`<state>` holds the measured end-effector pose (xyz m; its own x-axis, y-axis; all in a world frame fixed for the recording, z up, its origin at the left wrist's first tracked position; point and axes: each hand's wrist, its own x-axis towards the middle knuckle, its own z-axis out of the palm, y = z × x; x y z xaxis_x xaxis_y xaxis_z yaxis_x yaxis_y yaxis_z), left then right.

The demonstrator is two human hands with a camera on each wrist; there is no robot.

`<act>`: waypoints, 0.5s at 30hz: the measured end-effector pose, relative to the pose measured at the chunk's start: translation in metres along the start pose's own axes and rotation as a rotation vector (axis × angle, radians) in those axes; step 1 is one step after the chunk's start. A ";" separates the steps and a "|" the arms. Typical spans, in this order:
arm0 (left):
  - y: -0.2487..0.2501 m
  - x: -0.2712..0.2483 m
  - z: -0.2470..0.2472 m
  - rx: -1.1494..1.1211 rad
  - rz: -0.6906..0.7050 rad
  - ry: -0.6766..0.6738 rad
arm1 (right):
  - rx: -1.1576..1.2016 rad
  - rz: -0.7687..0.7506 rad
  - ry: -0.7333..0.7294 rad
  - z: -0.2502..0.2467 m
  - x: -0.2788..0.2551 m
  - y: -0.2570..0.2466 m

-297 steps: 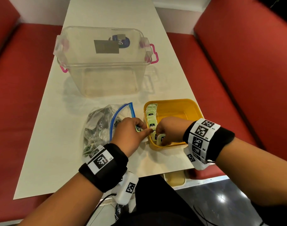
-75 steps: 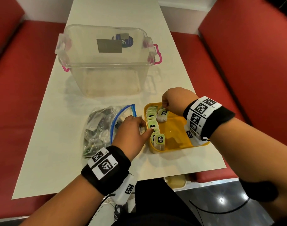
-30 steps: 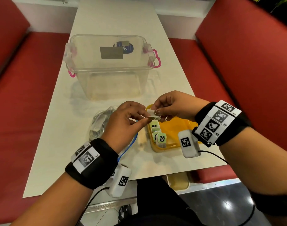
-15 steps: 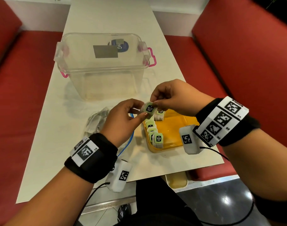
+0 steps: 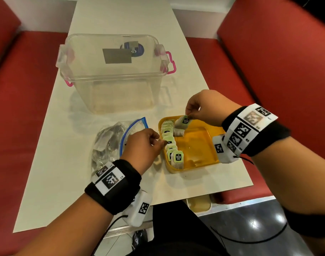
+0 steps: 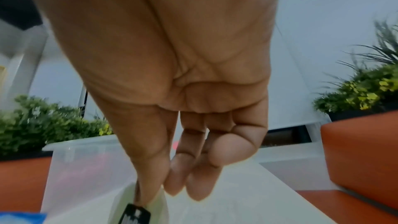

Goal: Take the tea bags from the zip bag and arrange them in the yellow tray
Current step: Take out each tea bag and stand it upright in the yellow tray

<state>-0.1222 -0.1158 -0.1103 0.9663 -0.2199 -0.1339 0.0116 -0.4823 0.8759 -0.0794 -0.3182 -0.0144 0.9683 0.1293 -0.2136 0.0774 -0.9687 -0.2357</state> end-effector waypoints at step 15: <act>0.000 -0.004 0.004 -0.070 -0.069 -0.028 | -0.236 0.056 -0.148 0.036 0.031 -0.016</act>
<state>-0.1266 -0.1185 -0.1118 0.9551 -0.2121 -0.2067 0.0965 -0.4369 0.8943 -0.0588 -0.2909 -0.0510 0.9289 0.0865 -0.3601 0.0941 -0.9956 0.0036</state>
